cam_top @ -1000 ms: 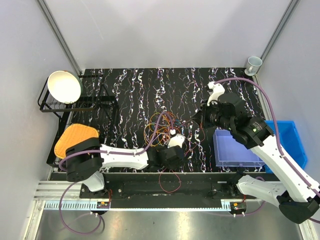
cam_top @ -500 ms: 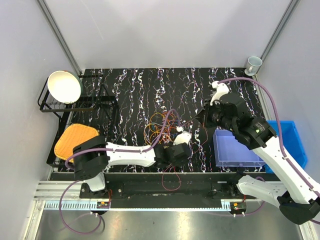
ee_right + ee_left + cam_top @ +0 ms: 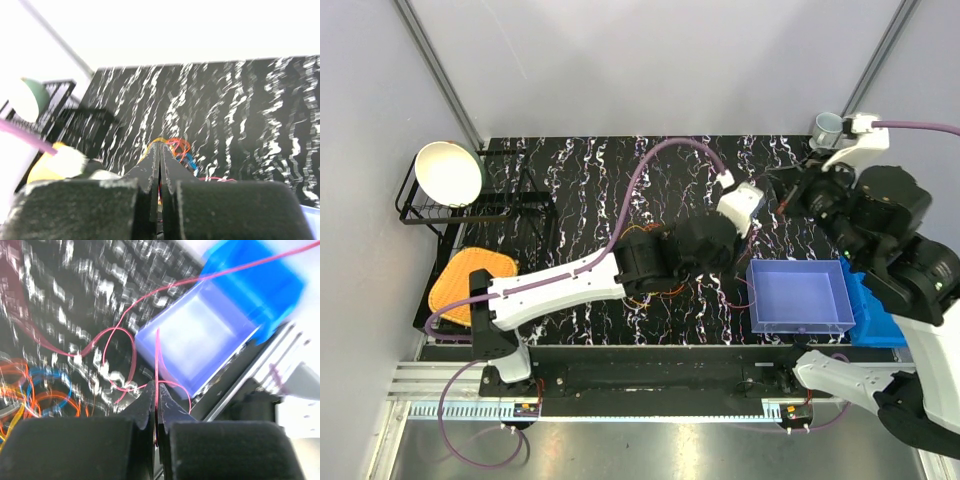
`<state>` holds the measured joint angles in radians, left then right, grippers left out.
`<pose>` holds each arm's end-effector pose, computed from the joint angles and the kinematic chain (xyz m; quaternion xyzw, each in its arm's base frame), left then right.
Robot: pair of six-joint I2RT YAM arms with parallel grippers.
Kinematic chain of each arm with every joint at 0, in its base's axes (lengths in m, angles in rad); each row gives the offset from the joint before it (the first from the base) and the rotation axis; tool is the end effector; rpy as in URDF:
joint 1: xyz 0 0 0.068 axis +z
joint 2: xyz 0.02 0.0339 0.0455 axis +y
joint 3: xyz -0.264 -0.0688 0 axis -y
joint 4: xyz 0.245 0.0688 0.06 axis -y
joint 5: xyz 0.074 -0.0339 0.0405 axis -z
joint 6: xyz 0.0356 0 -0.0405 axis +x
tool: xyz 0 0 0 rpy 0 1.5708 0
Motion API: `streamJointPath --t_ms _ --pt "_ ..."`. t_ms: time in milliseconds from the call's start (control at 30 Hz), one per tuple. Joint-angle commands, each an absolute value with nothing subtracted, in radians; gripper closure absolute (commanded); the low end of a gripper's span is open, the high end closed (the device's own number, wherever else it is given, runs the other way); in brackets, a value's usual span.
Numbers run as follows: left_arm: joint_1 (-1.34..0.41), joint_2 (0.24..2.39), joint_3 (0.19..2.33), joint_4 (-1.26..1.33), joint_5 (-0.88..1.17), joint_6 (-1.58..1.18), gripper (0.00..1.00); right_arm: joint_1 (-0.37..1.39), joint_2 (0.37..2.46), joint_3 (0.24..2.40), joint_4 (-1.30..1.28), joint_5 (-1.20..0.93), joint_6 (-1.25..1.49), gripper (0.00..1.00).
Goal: Untangle the cables
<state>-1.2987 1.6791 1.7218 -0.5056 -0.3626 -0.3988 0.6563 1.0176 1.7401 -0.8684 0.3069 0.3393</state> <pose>0.1161 -0.3691 0.3984 0.2784 0.7945 -0.2870 0.4571 0.1113 0.0721 0.5295 -0.0194 0.7543 0.2068 0.6228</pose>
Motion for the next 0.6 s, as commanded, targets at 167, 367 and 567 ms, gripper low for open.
streamJointPath --t_ms 167,367,567 --pt "-1.307 1.906 2.094 -0.526 -0.190 -0.224 1.00 0.663 0.971 1.795 -0.936 0.597 0.291 1.00" --pt "-1.308 2.011 2.178 -0.431 -0.095 -0.210 1.00 0.661 0.937 1.735 -0.965 0.716 0.305 1.00" --pt "-1.308 2.065 2.164 -0.276 -0.034 -0.195 1.00 0.663 0.920 1.700 -0.976 0.807 0.304 1.00"
